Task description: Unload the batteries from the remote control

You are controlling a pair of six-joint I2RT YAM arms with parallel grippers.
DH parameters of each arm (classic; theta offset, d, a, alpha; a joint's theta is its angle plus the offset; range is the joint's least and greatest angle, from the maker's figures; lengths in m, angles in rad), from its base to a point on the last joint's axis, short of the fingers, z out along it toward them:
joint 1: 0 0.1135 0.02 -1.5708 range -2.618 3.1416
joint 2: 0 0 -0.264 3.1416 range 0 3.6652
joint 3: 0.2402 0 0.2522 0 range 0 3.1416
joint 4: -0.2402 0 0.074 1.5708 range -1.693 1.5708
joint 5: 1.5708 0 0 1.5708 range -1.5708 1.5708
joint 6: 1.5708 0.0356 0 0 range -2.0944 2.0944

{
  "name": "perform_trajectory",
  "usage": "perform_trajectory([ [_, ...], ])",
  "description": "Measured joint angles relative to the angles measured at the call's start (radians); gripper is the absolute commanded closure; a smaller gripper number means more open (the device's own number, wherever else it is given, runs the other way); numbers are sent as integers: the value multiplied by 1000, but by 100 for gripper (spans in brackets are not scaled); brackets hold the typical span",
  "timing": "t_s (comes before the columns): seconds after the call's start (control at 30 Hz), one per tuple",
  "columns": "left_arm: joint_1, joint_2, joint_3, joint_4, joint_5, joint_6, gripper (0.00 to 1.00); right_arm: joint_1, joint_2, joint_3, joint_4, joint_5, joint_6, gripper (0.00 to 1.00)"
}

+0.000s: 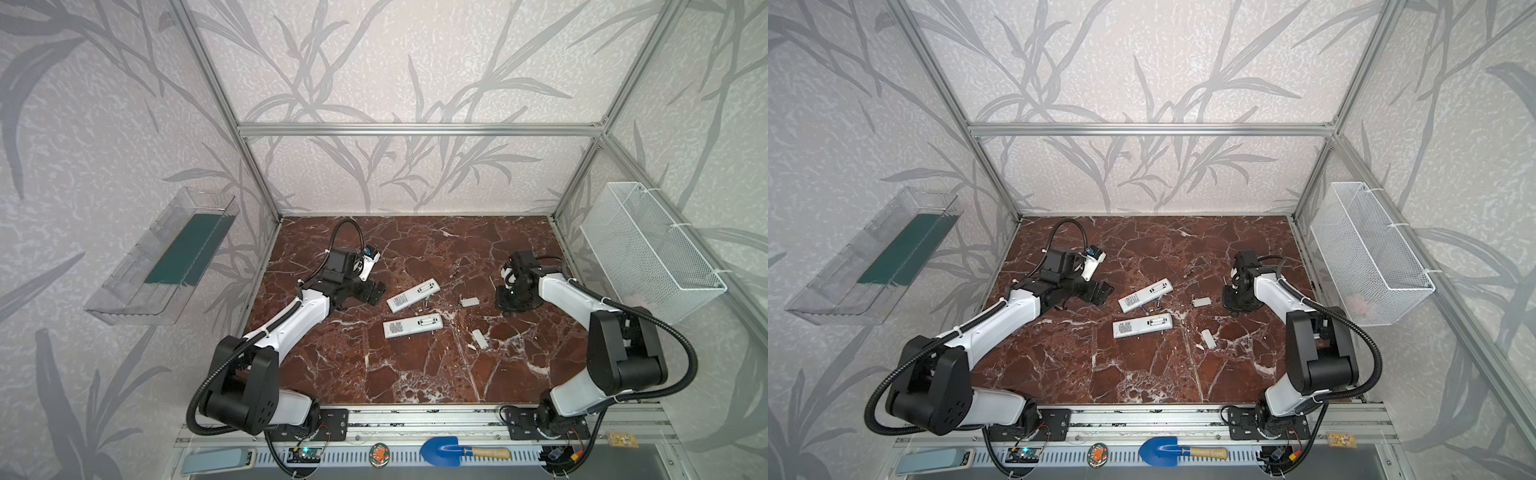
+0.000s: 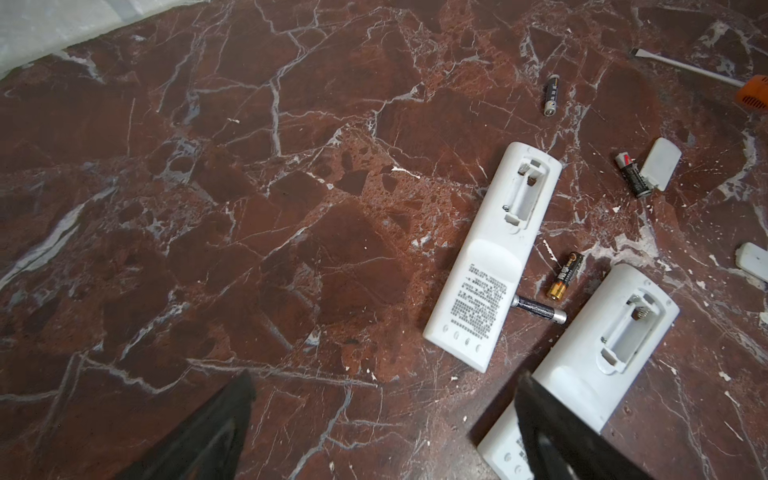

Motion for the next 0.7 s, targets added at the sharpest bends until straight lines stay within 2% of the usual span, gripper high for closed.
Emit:
perform_trajectory([
  [0.13, 28, -2, -17, 16, 0, -23, 1, 0, 27, 25, -6, -5, -1, 47],
  [0.43, 137, -36, -69, 100, -9, -124, 1, -18, 64, 103, -5, -14, -27, 47],
  [0.57, 208, -54, -119, 207, -38, -202, 1, -76, 17, 69, 149, -39, -85, 46],
  [0.7, 245, -60, -207, 340, -182, -293, 4, -124, -130, -128, 446, -73, -185, 42],
])
